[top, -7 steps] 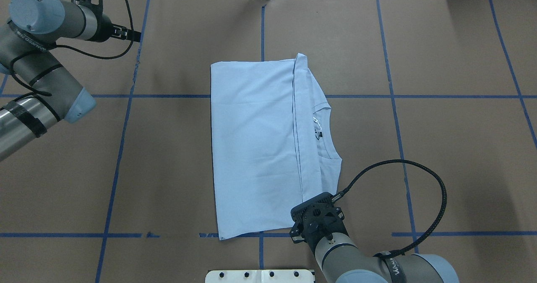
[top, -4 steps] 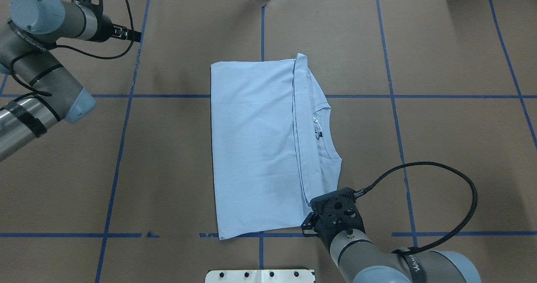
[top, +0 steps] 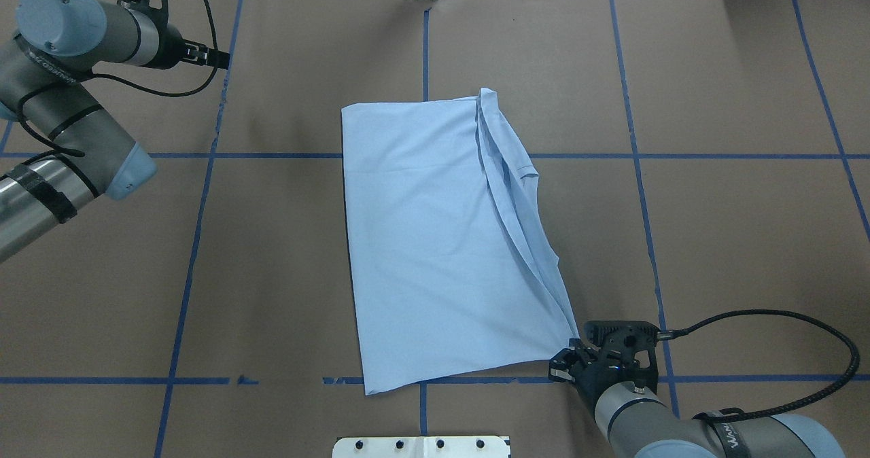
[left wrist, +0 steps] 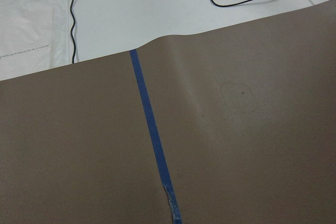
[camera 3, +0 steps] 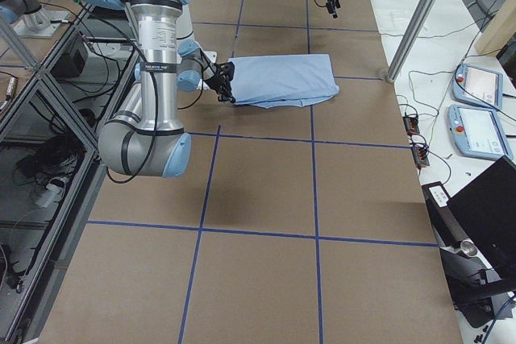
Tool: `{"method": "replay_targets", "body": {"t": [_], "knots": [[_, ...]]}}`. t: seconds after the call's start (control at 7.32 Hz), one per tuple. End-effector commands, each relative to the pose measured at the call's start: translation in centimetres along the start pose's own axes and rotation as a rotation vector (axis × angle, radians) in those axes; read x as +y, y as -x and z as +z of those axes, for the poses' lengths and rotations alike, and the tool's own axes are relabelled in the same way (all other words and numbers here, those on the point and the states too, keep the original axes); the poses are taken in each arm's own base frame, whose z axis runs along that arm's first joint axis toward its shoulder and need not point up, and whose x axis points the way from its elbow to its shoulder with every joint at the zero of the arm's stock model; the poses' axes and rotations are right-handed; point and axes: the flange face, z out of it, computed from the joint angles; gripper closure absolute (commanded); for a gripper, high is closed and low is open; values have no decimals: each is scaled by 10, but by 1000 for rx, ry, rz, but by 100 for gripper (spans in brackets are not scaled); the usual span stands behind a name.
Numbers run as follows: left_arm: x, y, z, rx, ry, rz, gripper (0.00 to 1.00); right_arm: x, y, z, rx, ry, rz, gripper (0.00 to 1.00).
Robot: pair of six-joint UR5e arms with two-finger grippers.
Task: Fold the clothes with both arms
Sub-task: 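Pull the grasped corner outward with the right gripper to flatten the shirt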
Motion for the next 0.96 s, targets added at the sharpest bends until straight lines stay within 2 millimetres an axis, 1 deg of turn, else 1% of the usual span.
{"method": "replay_targets", "body": {"t": [0.0,0.14,0.27,0.41,0.55,0.68,0.82], "knots": [[0,0,0,0,0,0,0,16,-7,-2,2,-15,67,100],[1,-1,1,1,1,0,0,20,-5,-3,-3,-21,71,100],[0,0,0,0,0,0,0,21,-5,-2,-2,-21,75,76],[0,-1,0,1,-1,0,0,19,-2,-3,-10,-37,84,1],[-1,-2,-2,3,-3,-1,0,12,9,-16,-41,-34,95,0],[-5,-9,-9,19,-17,-13,0,-11,15,-32,-73,-24,100,0],[-10,-21,-20,59,-15,-87,0,-46,39,-44,-120,-3,98,0]]}}
